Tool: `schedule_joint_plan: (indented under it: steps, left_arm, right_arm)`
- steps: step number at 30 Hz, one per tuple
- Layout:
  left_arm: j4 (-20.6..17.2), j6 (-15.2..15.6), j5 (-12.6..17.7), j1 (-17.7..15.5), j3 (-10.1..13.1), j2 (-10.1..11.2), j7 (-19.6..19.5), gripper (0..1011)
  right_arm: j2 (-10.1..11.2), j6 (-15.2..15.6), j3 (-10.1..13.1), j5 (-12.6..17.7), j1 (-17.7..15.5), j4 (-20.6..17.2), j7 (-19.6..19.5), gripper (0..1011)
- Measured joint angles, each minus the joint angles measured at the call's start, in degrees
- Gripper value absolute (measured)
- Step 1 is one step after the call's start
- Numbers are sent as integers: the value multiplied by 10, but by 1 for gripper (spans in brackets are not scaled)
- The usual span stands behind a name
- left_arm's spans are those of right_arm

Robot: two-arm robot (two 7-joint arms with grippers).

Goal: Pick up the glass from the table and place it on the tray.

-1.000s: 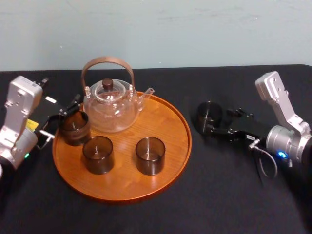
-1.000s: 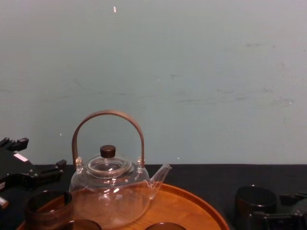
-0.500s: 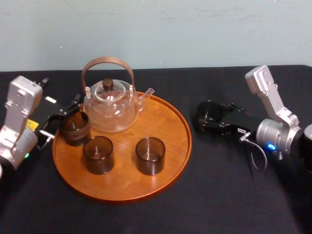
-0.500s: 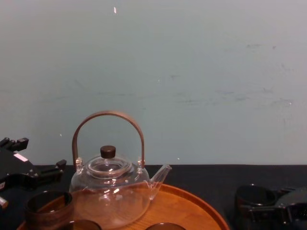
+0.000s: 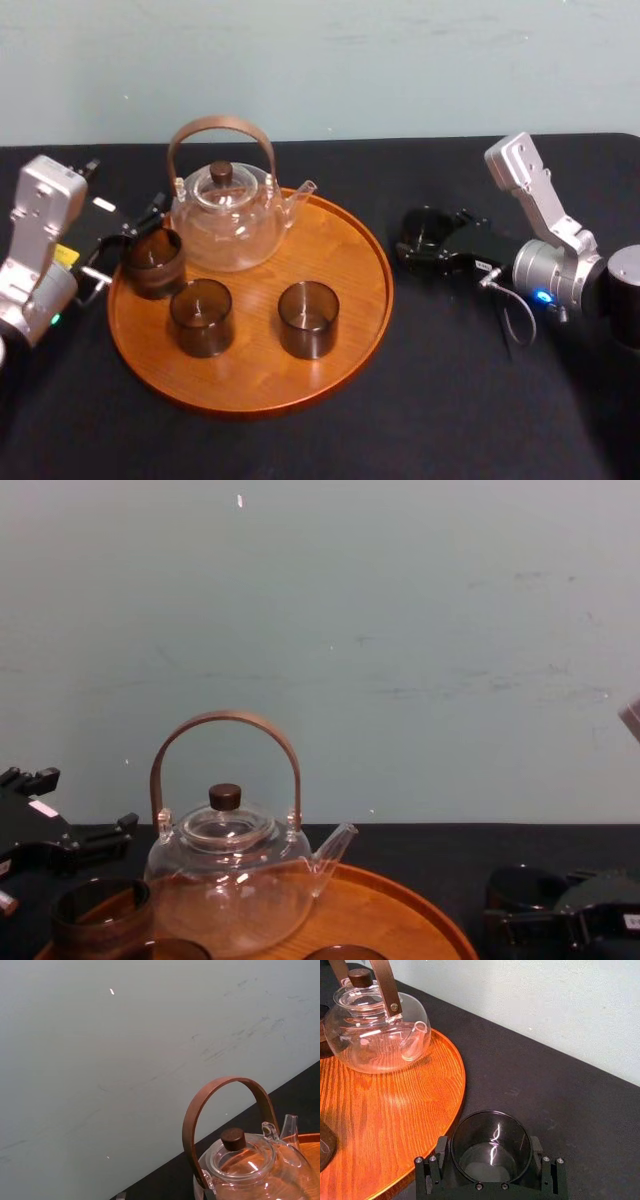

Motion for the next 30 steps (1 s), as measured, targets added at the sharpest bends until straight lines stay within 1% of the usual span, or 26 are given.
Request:
schedule_joint_plan:
  steps: [7,8,12,26,29,30]
  left_arm:
    - [0,0,0,0,0,0,0,1001]
    - [0,0,0,0,0,0,0,1001]
    - [0,0,0,0,0,0,0,1001]
    - [0,0,0,0,0,0,0,1001]
    - [0,0,0,0,0,0,0,1001]
    - [0,0,0,0,0,0,0,1001]
  right_arm:
    - [1,0,1,2,-1,-1,0,996]
    - [1,0,1,2,-1,-1,0,961]
    - [1,-1,2,3,-2,-2,0,903]
    - [3,-1,4,5,-4,-4,1,903]
    - [11,-2,11,12,-12,-19,9,903]
    - [11,-2,11,12,-12,-19,9,903]
